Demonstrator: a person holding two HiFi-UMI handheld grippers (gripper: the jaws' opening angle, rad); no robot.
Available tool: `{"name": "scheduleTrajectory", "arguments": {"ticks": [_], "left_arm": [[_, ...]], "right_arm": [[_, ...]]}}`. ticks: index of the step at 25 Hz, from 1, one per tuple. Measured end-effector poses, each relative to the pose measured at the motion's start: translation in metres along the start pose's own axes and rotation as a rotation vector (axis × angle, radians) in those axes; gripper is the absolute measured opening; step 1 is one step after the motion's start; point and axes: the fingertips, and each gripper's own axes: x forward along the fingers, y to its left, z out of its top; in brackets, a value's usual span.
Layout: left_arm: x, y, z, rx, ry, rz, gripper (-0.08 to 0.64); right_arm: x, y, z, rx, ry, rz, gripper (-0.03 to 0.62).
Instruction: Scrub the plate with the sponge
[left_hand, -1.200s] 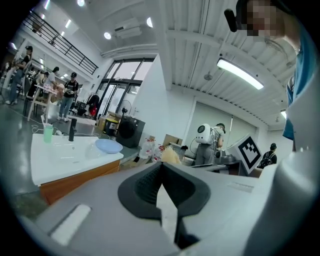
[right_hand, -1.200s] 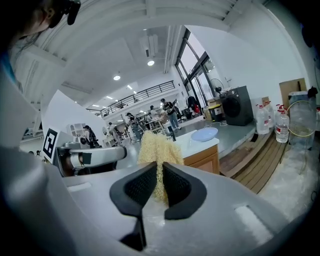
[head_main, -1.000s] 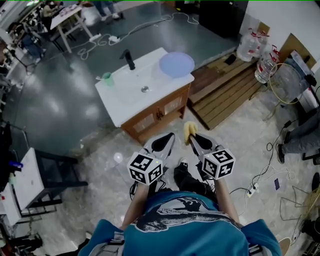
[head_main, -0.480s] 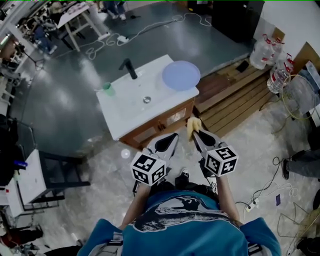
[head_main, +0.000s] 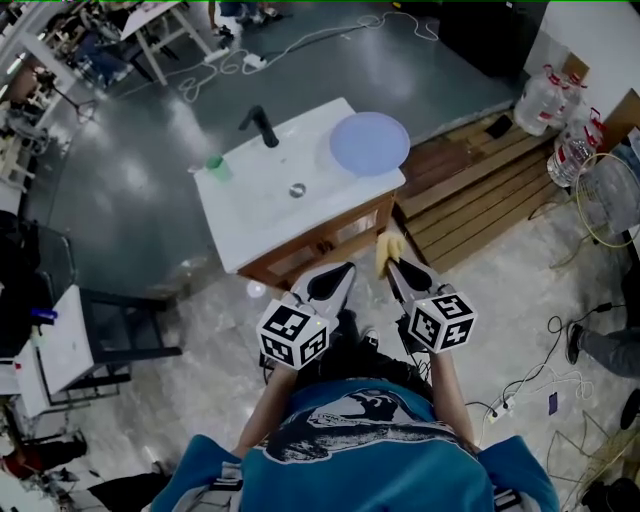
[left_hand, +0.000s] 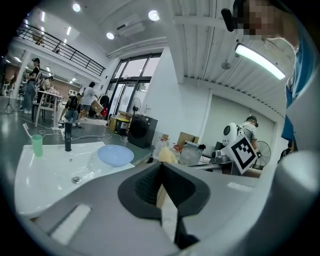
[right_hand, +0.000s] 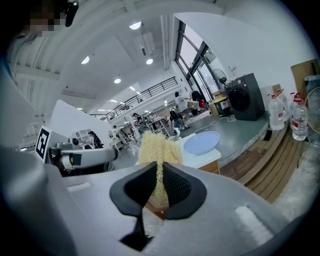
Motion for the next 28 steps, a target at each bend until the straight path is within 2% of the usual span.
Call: {"name": "scheduleTrajectory", "arguments": {"ticks": [6,12,23,27,28], "left_arm": [[0.016,0.012,0.002,-0.001,0.021,-0.010,0.012],[0.045,0.045,0.009,0.002,0.028,-0.016,0.012],[0.116,0.154,0.042,-0.004,0.056,0.015,0.012],[0.138,0.192,0.041,-0.020,0.080,0.035,0.014],[0.144,0.202,0.038,-0.027,0.093,0.039,0.035]], "right_arm": [[0.009,-0.015,0.001,0.031,0.003,-0.021,0.034],[0.034,-0.040,0.013,0.040,0.001,-0.052,0.034],[0.121,-0.092,0.068,0.035,0.026,-0.096,0.034],[0.149,-0.107,0.080,0.028,0.052,-0.108,0.034],[0.155,-0.111,0.082,0.024,0.061,-0.111,0.034]]}}
